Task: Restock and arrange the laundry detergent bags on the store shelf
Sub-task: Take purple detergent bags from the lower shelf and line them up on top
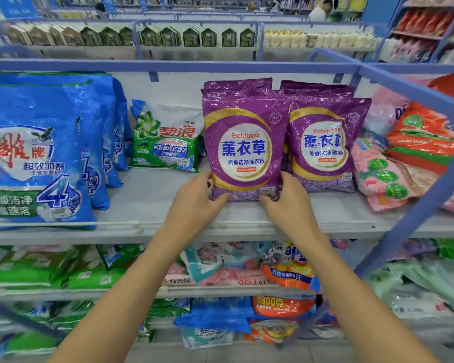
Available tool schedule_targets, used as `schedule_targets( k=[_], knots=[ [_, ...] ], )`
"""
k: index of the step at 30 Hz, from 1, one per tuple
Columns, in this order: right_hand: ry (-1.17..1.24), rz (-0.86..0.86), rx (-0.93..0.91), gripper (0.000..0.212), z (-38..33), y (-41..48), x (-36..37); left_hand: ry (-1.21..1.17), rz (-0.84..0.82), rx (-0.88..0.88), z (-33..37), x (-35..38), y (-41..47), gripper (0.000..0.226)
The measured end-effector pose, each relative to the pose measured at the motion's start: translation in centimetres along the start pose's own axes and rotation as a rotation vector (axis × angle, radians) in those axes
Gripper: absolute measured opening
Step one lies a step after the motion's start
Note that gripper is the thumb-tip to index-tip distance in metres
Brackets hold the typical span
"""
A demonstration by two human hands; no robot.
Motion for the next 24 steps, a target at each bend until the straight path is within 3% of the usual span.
schedule_targets(
  k=[4, 10, 24],
  knots=[
    [0.014, 0.021, -0.081, 0.058, 0.2, -3.9, -1.8, 0.148, 0.079, 0.028, -1.2, -1.8, -4.7, 0.059],
    [-0.008, -0.006, -0.216, 0.052, 2.8, -12.9, -4.1, 0.215, 0.176, 0.021, -2.0, -2.9, -14.8, 0.051],
    [-0.038, -0.297, -0.13, 0.066, 5.9, -24.9, -1.1, 0.171, 0.154, -0.182, -4.1, -3.6, -30.2, 0.058]
  ],
)
Point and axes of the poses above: each hand's wrist, its own y-axis towards the middle knuckle, its own x-axis out of the palm, z = x × y, the point moved 2 cm from there along y, towards the middle knuckle, and after that the axes turned 4 degrees about z, right-handed, at the moved point
